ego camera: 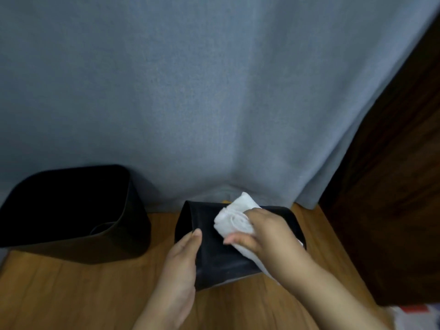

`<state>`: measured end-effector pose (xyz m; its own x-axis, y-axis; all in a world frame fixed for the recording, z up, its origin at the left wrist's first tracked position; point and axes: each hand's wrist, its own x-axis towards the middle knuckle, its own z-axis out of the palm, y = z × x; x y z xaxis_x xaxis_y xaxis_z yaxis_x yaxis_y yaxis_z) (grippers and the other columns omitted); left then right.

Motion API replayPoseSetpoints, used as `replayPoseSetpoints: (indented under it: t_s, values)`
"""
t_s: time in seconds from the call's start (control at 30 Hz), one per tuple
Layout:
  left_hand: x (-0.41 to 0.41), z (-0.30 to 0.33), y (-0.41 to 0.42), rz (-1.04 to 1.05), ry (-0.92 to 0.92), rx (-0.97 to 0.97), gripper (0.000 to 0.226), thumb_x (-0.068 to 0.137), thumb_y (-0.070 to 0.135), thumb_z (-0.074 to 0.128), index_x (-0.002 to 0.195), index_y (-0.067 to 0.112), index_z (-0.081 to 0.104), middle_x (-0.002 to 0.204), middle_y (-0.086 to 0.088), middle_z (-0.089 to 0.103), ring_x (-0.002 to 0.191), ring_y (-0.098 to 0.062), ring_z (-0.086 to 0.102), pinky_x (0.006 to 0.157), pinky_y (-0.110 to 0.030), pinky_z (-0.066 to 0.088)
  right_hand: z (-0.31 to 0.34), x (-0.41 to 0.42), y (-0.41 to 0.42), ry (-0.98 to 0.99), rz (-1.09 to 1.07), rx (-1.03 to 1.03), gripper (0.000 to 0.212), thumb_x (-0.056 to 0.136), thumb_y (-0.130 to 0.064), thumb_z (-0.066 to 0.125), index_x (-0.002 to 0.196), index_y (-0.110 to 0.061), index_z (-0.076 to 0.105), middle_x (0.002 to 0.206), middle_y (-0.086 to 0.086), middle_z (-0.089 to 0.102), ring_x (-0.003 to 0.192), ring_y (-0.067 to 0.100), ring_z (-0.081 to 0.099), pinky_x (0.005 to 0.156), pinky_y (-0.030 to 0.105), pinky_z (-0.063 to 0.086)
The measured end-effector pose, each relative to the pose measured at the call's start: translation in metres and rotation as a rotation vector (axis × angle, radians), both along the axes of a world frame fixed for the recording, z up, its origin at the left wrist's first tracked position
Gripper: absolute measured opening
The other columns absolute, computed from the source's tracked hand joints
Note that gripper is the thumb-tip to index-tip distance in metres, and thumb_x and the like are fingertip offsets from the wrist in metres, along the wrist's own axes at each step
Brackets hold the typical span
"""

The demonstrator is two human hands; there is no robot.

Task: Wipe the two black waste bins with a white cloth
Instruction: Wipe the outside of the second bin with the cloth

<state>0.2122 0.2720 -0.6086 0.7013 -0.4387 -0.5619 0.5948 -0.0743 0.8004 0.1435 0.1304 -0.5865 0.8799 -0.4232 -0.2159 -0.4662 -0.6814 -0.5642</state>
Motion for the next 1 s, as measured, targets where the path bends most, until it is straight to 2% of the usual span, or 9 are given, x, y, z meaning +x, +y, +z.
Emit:
replayPoseSetpoints:
  t_s: [0.13,0.2,0.27,0.33,0.43,0.63,0.77,0.87,1.0]
  values:
    - [0.001,-0.003,0.001,-0.006,-0.006,-0.007,0.027,0.101,0.022,0.047,0.104,0.010,0.071,0.100,-0.011,0.077,0.096,-0.023,0.073,0.082,-0.035,0.056,-0.015,-0.011,-0.008,-0.217,-0.024,-0.029,0.060,0.074,-0.069,0.052,0.111,-0.023,0.060,0.113,-0.012,0.051,0.105,0.007,0.049,0.091,0.018,0.038]
    - [0.001,-0.003,0.002,-0.009,-0.008,-0.017,0.026,0.101,0.020,0.047,0.102,0.011,0.072,0.098,-0.008,0.078,0.090,-0.016,0.074,0.072,-0.026,0.058,-0.022,-0.012,-0.013,-0.144,-0.111,-0.174,0.097,0.061,-0.087,0.028,0.135,-0.027,0.042,0.134,-0.011,0.038,0.125,0.011,0.034,0.104,0.024,0.028]
    - [0.001,-0.001,0.002,-0.015,-0.008,-0.015,0.026,0.102,0.022,0.047,0.104,0.012,0.071,0.099,-0.006,0.078,0.090,-0.015,0.074,0.074,-0.028,0.056,-0.030,-0.010,-0.016,-0.026,-0.129,-0.234,0.119,0.050,-0.097,0.008,0.144,-0.027,0.030,0.145,-0.008,0.033,0.134,0.013,0.026,0.112,0.032,0.022]
    - [0.001,0.000,0.003,-0.011,-0.010,-0.006,0.026,0.101,0.023,0.048,0.104,0.013,0.072,0.098,-0.007,0.078,0.094,-0.022,0.073,0.086,-0.037,0.054,-0.040,-0.010,-0.018,-0.080,-0.111,-0.183,0.105,0.060,-0.095,0.014,0.135,-0.029,0.043,0.131,-0.011,0.050,0.124,0.011,0.041,0.106,0.034,0.033]
    - [0.001,0.000,0.004,-0.002,-0.004,-0.002,0.026,0.101,0.026,0.049,0.101,0.015,0.073,0.095,-0.006,0.078,0.097,-0.024,0.072,0.095,-0.043,0.052,-0.042,-0.012,-0.009,-0.228,-0.211,-0.077,0.082,0.067,-0.084,0.045,0.126,-0.028,0.052,0.114,-0.014,0.057,0.107,0.005,0.053,0.094,0.030,0.044]
    - [-0.001,-0.004,0.002,0.024,-0.006,-0.005,0.022,0.102,0.025,0.047,0.105,0.025,0.069,0.097,0.004,0.078,0.090,-0.013,0.074,0.079,-0.032,0.053,-0.038,-0.010,0.024,-0.381,-0.238,-0.312,0.053,0.084,-0.066,0.040,0.119,-0.028,0.050,0.098,-0.011,0.051,0.085,0.009,0.056,0.070,0.021,0.043]
    - [-0.007,-0.006,-0.002,0.023,0.010,-0.042,0.023,0.102,0.025,0.047,0.107,0.031,0.068,0.109,0.007,0.075,0.105,-0.013,0.068,0.092,-0.034,0.051,-0.010,0.019,0.028,-0.489,-0.281,-0.223,0.047,0.087,-0.055,0.043,0.128,-0.031,0.042,0.103,-0.007,0.050,0.089,0.013,0.053,0.070,0.029,0.044]
    - [-0.009,-0.009,-0.006,0.064,-0.069,-0.043,0.026,0.102,0.021,0.045,0.103,0.029,0.070,0.110,0.008,0.075,0.110,-0.012,0.066,0.104,-0.037,0.046,-0.011,0.036,0.043,-0.359,-0.214,-0.450,0.050,0.083,-0.052,0.045,0.127,-0.030,0.045,0.098,0.003,0.053,0.083,0.025,0.055,0.066,0.038,0.045]
    - [-0.010,-0.015,-0.007,0.082,-0.179,-0.010,0.029,0.103,0.020,0.043,0.113,0.023,0.070,0.107,0.006,0.076,0.107,-0.011,0.068,0.100,-0.039,0.049,-0.029,0.033,0.050,-0.295,-0.155,-0.561,0.055,0.079,-0.049,0.050,0.130,-0.030,0.046,0.101,0.002,0.053,0.080,0.024,0.051,0.063,0.035,0.041]
